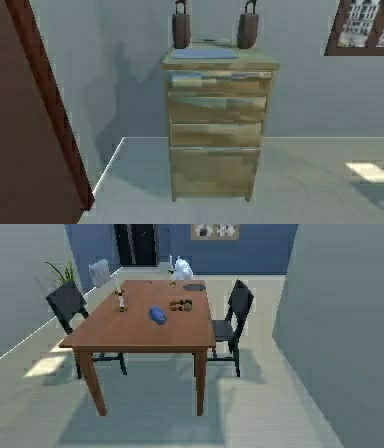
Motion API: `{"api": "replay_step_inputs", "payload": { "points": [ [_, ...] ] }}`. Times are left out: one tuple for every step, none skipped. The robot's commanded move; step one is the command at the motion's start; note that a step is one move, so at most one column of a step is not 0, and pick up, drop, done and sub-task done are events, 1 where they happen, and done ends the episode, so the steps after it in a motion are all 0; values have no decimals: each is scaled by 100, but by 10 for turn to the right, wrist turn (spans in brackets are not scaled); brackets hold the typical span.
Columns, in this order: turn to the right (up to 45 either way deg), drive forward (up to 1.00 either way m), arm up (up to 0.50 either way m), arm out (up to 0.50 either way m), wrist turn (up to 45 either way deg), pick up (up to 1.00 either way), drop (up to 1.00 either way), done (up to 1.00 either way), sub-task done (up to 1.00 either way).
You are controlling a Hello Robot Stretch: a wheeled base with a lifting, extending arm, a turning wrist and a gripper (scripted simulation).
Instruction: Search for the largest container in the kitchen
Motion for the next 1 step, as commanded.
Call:
{"api": "replay_step_inputs", "payload": {
  "points": [
    [450, 0, 0, 0, 0, 0, 0, 0, 0]
  ]
}}
